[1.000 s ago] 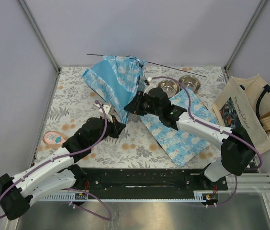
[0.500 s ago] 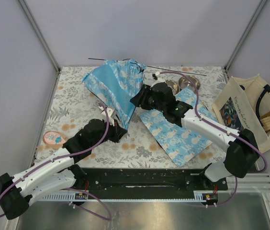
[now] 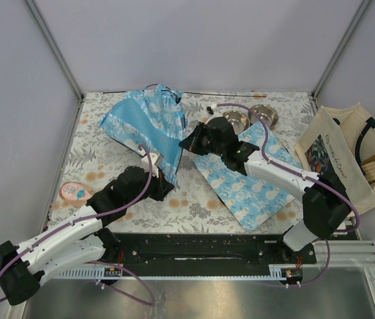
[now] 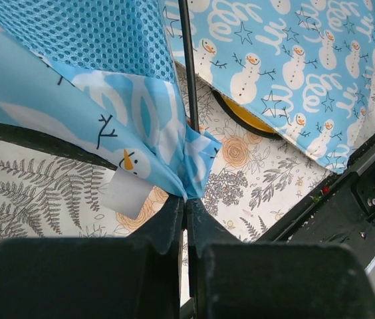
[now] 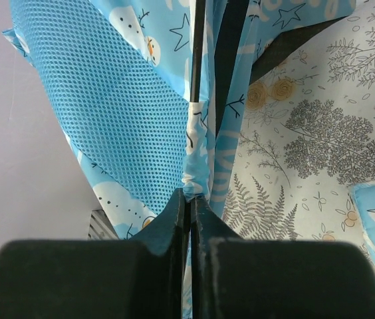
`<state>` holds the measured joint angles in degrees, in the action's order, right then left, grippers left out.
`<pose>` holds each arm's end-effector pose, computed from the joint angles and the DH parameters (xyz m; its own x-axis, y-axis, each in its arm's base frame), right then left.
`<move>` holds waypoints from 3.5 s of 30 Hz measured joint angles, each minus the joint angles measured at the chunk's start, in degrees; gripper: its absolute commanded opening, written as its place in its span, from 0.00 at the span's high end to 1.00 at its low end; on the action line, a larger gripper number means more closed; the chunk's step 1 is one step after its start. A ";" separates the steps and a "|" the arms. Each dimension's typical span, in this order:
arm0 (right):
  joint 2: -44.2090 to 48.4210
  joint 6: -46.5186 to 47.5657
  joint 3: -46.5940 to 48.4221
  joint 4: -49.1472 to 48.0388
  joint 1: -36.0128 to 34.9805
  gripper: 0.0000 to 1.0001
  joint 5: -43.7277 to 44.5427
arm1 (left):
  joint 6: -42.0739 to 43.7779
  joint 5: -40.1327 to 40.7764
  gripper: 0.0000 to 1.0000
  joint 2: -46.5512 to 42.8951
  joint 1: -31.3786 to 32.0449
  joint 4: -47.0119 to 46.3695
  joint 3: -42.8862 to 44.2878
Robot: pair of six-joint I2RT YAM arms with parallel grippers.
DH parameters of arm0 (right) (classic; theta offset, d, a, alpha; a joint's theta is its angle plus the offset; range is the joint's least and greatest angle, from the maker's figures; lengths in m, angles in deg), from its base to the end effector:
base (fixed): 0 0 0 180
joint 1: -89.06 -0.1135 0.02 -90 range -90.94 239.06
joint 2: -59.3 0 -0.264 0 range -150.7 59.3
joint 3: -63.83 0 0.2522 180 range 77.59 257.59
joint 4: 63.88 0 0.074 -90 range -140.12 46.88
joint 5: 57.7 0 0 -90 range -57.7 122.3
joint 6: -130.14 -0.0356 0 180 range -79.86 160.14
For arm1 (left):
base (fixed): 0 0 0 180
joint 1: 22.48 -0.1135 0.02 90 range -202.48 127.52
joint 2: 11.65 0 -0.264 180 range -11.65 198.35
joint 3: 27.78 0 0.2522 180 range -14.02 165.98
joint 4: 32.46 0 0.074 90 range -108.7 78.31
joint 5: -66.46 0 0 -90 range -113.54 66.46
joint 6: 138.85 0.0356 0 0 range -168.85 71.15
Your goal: Set up the pet tent
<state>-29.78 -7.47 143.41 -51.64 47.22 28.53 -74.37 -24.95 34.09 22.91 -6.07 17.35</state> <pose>0.2713 0.2460 0.2953 -0.7112 0.3524 -0.6082 -0.2756 0.6562 0.7025 0.1297 -0.1327 0.2501 -0.6010 -0.0041 -0.7993 0.5188 0.7587 -0.3940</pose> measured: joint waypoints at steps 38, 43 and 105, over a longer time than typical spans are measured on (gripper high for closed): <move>12.76 55.32 2.54 27.52 4.94 1.00 -10.67 | 5.27 26.05 0.01 -3.85 -11.78 21.84 19.67; 13.27 57.44 5.01 34.45 5.27 1.00 -16.04 | 5.97 12.48 0.01 2.29 -24.79 21.16 19.37; 26.23 23.41 -8.44 10.51 -5.90 0.29 -17.40 | -11.50 -11.91 1.00 -7.98 -23.43 22.58 7.82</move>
<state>-3.55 15.94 134.98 -41.13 41.32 11.13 -85.86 -36.86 26.11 -0.52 16.51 25.18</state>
